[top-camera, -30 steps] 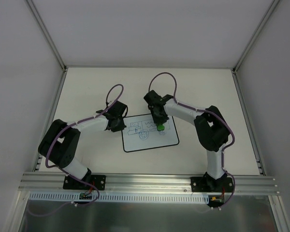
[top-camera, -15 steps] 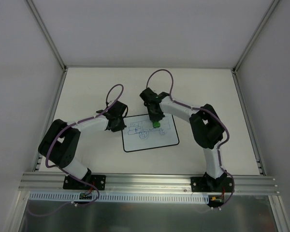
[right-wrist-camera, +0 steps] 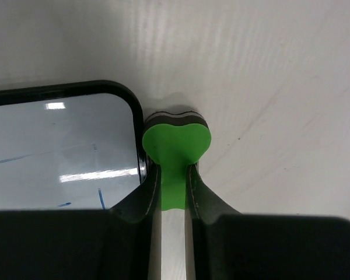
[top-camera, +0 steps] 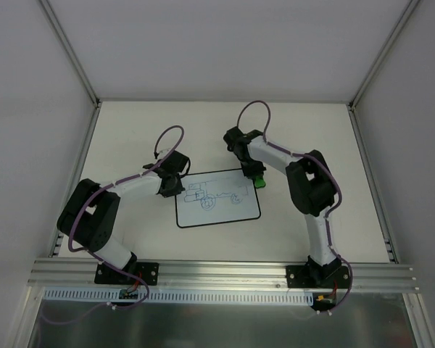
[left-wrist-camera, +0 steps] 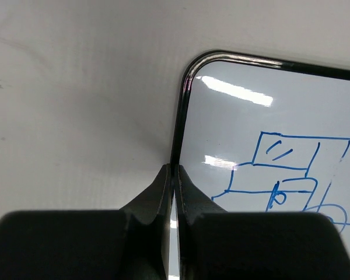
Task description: Erase the whiteboard
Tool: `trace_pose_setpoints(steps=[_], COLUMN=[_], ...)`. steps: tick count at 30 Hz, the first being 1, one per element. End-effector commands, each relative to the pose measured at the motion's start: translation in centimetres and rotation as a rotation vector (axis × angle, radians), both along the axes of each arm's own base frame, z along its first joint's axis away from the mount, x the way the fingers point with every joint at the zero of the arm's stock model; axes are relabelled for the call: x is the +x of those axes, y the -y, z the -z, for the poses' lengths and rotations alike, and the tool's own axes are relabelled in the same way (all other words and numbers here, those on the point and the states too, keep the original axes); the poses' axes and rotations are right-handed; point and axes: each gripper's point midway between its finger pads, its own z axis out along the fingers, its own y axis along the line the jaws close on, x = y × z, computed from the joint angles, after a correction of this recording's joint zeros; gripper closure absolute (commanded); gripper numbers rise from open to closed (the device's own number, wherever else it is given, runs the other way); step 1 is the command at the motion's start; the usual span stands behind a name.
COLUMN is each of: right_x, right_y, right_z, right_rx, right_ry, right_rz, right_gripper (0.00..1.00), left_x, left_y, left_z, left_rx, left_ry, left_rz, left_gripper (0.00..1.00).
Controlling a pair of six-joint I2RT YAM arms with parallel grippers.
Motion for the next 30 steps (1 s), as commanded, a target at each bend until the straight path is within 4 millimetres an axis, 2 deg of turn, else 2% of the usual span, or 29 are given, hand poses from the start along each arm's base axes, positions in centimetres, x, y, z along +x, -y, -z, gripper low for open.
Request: trace_pose_setpoints(steps=[1,4,7,8,10,11,12,15,18,24,30], right_x=[-3.1,-2.8,-1.7,-1.3,-0.8,-0.5,-0.5,-0.4,-1.0,-1.8,-1.6], right_y=[-9.9,-10.4,-8.0,-7.4,-5.4,-5.1,-4.7,-4.8,-5.3,-5.1,-4.9], right_z=[2.0,1.4,0.5,-0.6,-1.1,-2.6,-2.8,-5.0,-5.7,-4.2,-0.9], right_rx=[0.156,0.138,0.1,0.106,0.108,0.134,0.144,0.199,0.243,0.242,0.19], right_ry=[-0.097,-0.061,-0.021,0.004,0.024,0.06,0.072,0.129,0.139,0.105,0.053], right_rz=[-0.136,-0.142,-0.109,-0.1,-0.064,-0.06,-0.058,-0.067,-0.068,-0.066,-0.044], right_gripper=[1.0,1.0,1.0,1.0,1.0,1.0,1.0,1.0,1.0,1.0,1.0], left_x=[-1.0,-1.0,-1.1,-1.1,-1.0,-1.1,-1.1,-1.1,-0.9,-1.0,-1.0], left_y=[0.8,0.8,0.7,0.7,0.7,0.6,0.7,0.7,1.2,2.4,2.7], left_z=[1.1,0.9,0.8,0.7,0.7,0.8,0.8,0.7,0.5,0.6,0.8], left_rx=[-0.018,-0.019,-0.019,-0.02,-0.02,-0.019,-0.022,-0.024,-0.043,-0.08,-0.085], left_ry=[-0.058,-0.054,-0.051,-0.048,-0.048,-0.05,-0.048,-0.046,-0.048,-0.067,-0.075], left_rz=[0.011,0.014,0.014,0.015,0.012,0.01,0.012,0.013,0.023,0.019,0.014], left_gripper=[1.0,1.0,1.0,1.0,1.0,1.0,1.0,1.0,1.0,1.0,1.0])
